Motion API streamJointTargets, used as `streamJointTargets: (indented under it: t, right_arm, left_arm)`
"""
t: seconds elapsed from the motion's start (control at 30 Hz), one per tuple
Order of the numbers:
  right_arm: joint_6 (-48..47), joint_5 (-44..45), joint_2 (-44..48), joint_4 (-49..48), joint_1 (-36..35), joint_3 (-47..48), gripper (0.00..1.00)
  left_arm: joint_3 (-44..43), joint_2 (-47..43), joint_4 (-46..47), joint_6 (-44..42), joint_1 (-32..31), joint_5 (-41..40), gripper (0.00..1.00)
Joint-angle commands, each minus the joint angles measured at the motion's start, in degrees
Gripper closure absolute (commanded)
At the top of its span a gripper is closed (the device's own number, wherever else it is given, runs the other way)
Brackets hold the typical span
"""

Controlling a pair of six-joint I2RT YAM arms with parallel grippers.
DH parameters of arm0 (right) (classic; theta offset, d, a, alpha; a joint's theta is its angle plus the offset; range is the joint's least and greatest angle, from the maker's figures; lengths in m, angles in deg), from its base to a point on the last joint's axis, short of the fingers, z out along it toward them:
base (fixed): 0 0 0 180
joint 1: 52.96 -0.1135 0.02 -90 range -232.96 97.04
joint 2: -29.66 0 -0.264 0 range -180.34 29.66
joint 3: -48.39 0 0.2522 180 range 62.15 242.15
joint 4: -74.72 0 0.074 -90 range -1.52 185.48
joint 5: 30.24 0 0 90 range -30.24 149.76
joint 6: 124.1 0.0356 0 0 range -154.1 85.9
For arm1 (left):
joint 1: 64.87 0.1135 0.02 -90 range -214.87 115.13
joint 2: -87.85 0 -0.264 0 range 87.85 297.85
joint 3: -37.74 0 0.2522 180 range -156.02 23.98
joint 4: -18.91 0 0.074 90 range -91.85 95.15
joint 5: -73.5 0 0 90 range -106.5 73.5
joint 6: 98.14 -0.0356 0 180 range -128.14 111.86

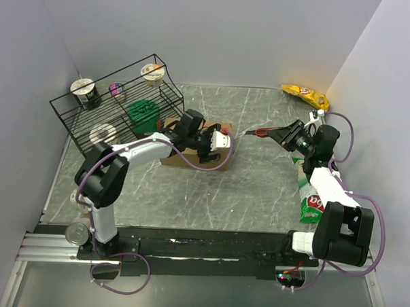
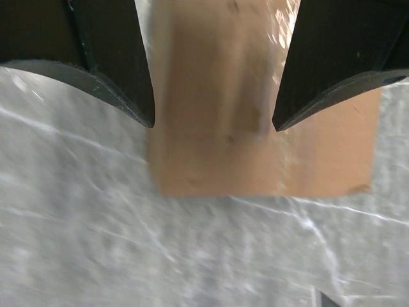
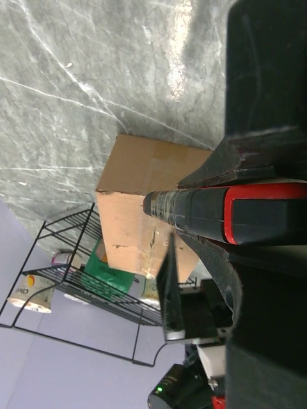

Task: Unpack the express box
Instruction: Cut the express box at the center of the board.

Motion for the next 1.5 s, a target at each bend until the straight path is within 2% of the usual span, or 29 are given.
streamJointTargets:
  t: [0.0, 0.07, 0.17, 0.3, 0.47, 0.67, 0.87, 1.03, 1.47]
  right_arm:
    - [-3.2, 1.0, 1.2, -0.5, -0.1, 1.6, 1.0]
    - [-3.7, 1.6, 0.8, 1.0, -0.1, 2.3, 1.0]
    - [-3.5, 0.9, -0.1, -0.6, -0.2, 1.9, 1.0]
    - [-2.4, -0.4, -1.8, -5.3, -0.4, 1.9, 1.0]
    - [-3.3, 1.6, -4.5, -7.8, -1.8, 3.4, 1.0]
    - [4.8, 3.7, -10.8, -17.9, -4.0, 4.0, 1.0]
    - [3.6, 4.1, -14.9, -14.0, -4.4, 9.8, 1.0]
    - [5.6, 3.4, -16.4, -15.1, -4.8, 10.0, 1.0]
    - [1.6, 4.4, -17.6, -11.7, -7.0, 11.7, 1.0]
  left_arm:
    - [-3.3, 3.9, 16.6, 4.3, -2.0, -5.6, 0.2]
    - [-5.4, 6.2, 18.6, 6.2, -2.4, -7.4, 0.21]
    - [-7.7, 6.4, 16.9, 8.3, -2.4, -6.6, 0.21]
    - [-3.0, 2.1, 14.3, 7.8, -2.5, -4.8, 0.2]
    - [-0.7, 0.5, 12.4, 8.6, -2.5, -6.6, 0.19]
    - [-0.5, 2.8, 14.6, 10.5, -2.4, -11.4, 0.19]
    - [-0.8, 3.5, 14.6, 11.1, -2.5, -12.1, 0.19]
    - [-0.4, 3.5, 14.5, 11.1, -2.3, -13.2, 0.2]
    - [-0.7, 4.6, 14.6, 12.3, -2.2, -14.5, 0.21]
